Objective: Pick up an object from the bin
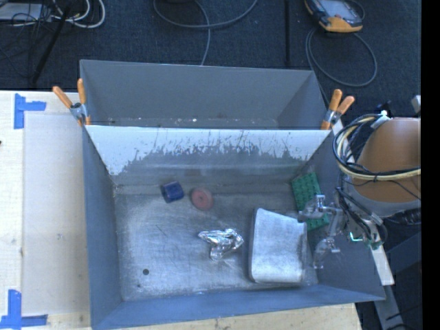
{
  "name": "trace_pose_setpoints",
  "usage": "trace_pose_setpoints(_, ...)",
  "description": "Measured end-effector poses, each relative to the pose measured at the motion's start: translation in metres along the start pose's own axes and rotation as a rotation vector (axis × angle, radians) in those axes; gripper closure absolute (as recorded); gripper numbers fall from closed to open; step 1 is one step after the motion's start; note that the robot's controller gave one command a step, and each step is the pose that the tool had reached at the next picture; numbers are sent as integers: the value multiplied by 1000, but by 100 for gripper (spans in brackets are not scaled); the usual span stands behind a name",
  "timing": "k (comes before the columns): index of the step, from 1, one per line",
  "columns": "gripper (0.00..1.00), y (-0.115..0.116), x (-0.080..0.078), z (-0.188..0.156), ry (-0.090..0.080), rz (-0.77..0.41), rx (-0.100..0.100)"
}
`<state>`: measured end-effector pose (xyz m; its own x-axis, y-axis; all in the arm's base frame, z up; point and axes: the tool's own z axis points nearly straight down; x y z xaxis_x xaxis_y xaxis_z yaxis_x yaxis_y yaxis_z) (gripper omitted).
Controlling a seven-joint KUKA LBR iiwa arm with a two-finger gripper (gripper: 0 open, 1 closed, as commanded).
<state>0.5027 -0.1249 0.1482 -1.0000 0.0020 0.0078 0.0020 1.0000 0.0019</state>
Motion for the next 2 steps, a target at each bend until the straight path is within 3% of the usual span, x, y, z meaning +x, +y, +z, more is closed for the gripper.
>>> trace_pose_setpoints(1,0,27,-38,33,-4,-218,3)
trace_pose_setpoints(2,0,32,-51,46,-2,-213,6)
